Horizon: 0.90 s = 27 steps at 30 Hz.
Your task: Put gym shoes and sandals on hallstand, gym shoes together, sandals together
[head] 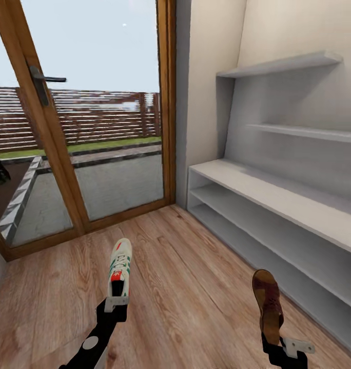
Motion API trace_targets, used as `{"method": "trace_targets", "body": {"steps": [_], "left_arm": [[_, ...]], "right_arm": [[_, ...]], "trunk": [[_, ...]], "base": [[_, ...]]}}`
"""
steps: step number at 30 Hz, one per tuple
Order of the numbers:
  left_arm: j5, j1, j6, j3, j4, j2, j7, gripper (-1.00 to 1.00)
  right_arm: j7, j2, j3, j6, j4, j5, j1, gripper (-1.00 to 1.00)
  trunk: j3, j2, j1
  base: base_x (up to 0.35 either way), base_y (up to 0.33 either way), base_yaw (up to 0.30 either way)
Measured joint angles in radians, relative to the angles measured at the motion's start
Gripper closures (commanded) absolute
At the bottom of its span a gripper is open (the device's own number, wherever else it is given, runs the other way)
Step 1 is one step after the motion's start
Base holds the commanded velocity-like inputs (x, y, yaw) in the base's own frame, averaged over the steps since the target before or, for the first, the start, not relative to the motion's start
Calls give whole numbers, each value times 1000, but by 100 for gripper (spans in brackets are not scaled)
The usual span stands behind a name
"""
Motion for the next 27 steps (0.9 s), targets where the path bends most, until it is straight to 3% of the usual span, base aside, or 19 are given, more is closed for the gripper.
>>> {"method": "trace_targets", "body": {"steps": [13,27], "left_arm": [[0,-1,0,-1,1,0,-2,100],[-1,0,0,-2,0,0,-3,100]], "right_arm": [[0,1,0,0,0,0,0,100],[0,1,0,1,-1,0,1,100]], "trunk": [[0,0,0],[0,0,0]], "base": [[0,2,-268],[0,165,-268]]}}
